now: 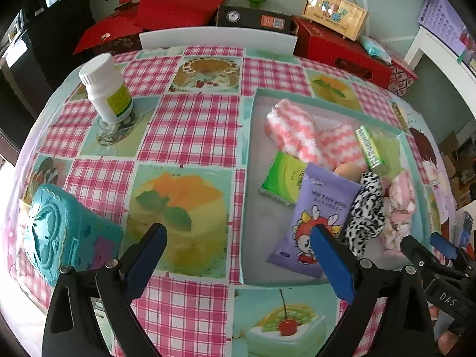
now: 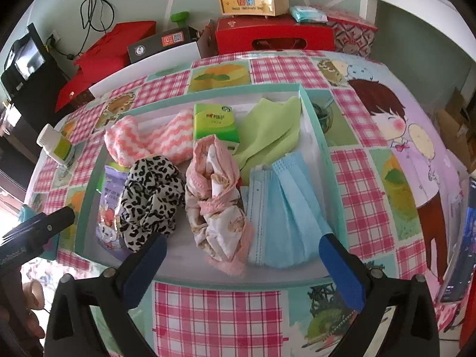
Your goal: Organize soft objects
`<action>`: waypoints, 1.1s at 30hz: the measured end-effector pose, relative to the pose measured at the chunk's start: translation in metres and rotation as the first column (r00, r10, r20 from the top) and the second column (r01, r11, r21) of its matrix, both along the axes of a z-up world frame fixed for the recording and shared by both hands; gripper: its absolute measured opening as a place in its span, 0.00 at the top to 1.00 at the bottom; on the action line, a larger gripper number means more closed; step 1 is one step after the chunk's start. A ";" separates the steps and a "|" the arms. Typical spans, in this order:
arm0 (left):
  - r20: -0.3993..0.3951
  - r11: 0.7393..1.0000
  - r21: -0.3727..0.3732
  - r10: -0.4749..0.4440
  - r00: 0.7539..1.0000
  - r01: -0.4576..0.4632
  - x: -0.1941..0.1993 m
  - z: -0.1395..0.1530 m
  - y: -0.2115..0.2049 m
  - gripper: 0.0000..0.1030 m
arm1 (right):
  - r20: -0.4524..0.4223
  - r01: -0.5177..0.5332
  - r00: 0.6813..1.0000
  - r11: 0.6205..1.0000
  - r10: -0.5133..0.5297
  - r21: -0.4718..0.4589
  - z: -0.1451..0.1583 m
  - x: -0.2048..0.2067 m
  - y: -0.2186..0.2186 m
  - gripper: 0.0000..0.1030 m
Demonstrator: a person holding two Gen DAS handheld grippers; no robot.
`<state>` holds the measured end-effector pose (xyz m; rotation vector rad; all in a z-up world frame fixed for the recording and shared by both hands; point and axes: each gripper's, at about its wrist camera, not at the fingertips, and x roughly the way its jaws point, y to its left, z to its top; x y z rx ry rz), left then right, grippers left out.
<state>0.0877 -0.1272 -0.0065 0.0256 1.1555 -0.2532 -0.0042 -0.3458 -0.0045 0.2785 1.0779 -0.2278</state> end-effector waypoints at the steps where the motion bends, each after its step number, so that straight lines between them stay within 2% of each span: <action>1: -0.006 1.000 0.002 0.004 1.000 -0.004 0.001 -0.002 0.001 0.06 | 0.000 -0.002 1.000 1.000 0.002 -0.007 0.000 0.000 0.001 0.00; 19: -0.021 0.999 0.024 0.023 1.000 -0.023 0.003 -0.006 0.008 0.06 | -0.007 -0.017 1.000 0.999 0.017 -0.038 0.001 0.002 0.008 0.00; 33: 0.062 0.995 0.070 0.068 0.996 -0.072 -0.014 0.015 0.031 0.06 | -0.021 -0.035 0.999 0.998 0.033 -0.054 0.009 -0.005 0.022 0.00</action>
